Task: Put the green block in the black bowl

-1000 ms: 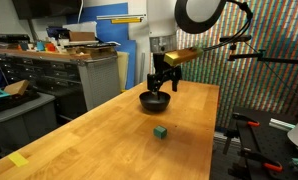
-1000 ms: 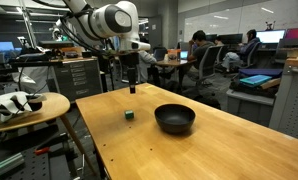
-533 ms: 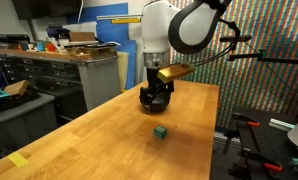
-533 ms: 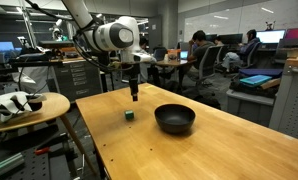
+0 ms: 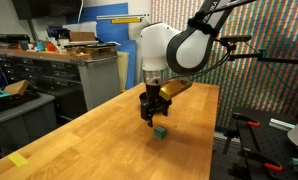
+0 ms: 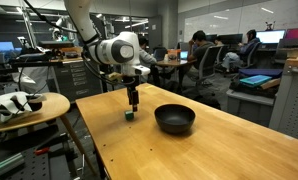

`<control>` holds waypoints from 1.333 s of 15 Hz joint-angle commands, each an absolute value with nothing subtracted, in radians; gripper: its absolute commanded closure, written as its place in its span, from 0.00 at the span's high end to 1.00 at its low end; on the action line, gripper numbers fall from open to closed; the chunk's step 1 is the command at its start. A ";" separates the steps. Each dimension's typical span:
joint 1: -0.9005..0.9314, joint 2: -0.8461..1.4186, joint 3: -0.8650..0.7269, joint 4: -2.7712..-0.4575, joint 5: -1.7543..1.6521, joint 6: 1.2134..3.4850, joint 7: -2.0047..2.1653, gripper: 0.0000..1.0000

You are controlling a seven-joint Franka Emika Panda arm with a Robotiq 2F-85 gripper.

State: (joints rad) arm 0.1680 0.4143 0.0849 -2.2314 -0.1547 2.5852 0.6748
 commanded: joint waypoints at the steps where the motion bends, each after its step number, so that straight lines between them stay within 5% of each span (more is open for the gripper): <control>1: 0.189 0.468 0.077 -2.204 -0.092 2.613 0.581 1.00; 3: 0.192 0.484 0.080 -2.203 -0.062 2.614 0.545 1.00; 4: 0.194 0.489 0.081 -2.202 -0.045 2.611 0.528 0.92; 5: 0.196 0.491 0.080 -2.202 -0.032 2.607 0.511 0.73; 12: 0.202 0.481 0.055 -2.206 -0.007 2.595 0.472 0.18; 20: 0.181 0.398 0.008 -2.182 -0.014 2.497 0.453 0.17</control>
State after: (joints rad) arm 0.1847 0.4601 0.0281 -2.1994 -0.0316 2.5787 0.4937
